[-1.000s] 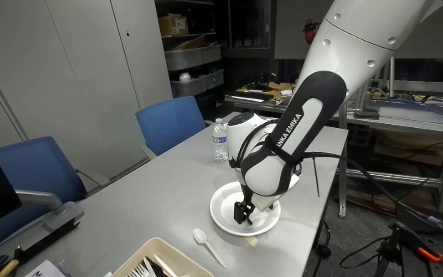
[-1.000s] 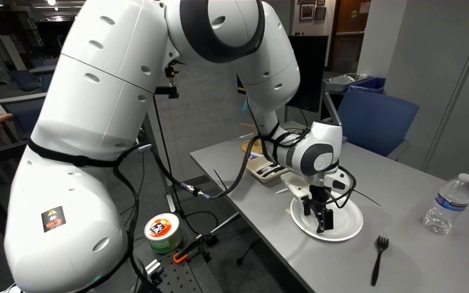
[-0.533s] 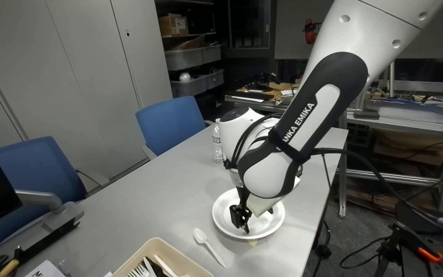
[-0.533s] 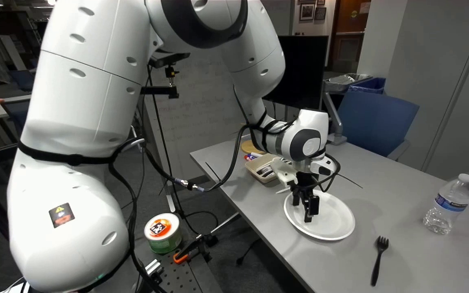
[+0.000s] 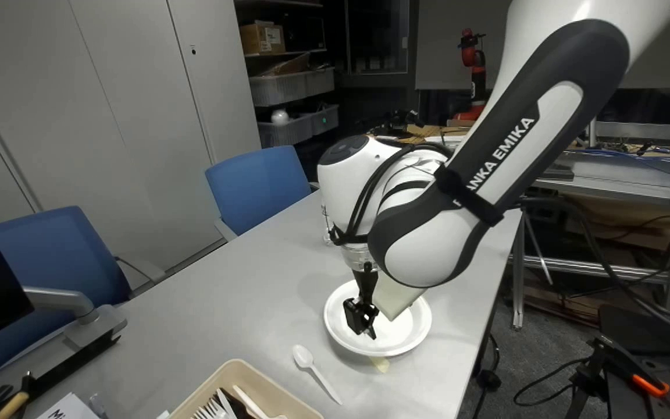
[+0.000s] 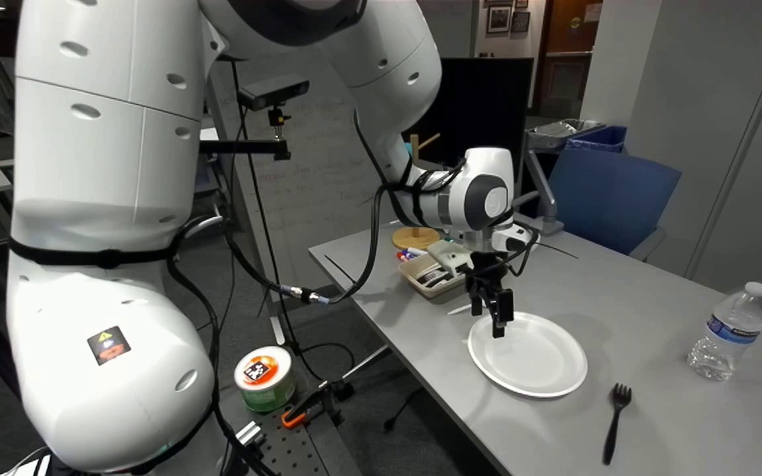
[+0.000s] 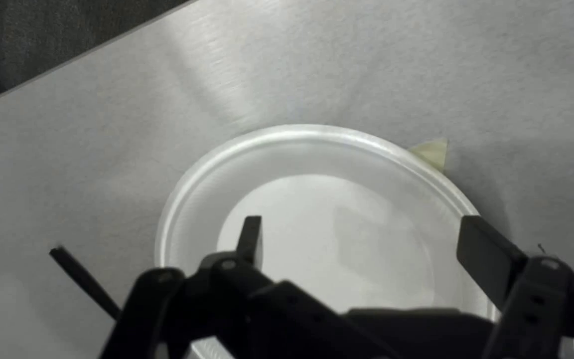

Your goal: Put the spoon on the plate on the table and then center the plate

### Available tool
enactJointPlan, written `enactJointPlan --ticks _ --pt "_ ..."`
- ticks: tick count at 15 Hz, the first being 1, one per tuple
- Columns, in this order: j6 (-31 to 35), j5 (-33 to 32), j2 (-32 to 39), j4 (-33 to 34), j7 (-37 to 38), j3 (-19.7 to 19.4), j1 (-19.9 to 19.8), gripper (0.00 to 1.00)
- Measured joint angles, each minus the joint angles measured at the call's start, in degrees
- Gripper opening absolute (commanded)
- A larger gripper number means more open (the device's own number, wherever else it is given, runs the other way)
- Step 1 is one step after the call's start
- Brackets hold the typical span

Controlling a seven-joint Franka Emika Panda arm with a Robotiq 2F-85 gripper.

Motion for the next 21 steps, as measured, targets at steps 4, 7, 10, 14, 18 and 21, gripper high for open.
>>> enactJointPlan --ticks 4,7,10,14,18,21 --pt "-0.2 -2.4 -3.0 -1.2 0.6 0.1 -0.1 1.0" --pt "-0.3 -2.4 -5.2 -3.0 0.5 1.1 -0.4 1.0" --pt "-1.7 -2.1 -8.3 -5.6 -0.7 3.2 -0.7 1.0" --pt "-3.7 -2.5 -14.1 -9.6 -1.3 5.3 -0.8 1.0" --pt "-3.9 -2.8 -20.5 -13.6 -2.2 7.1 -1.4 1.0" --pt "-3.9 -4.2 -25.5 -16.3 -3.6 8.8 -2.5 1.0"
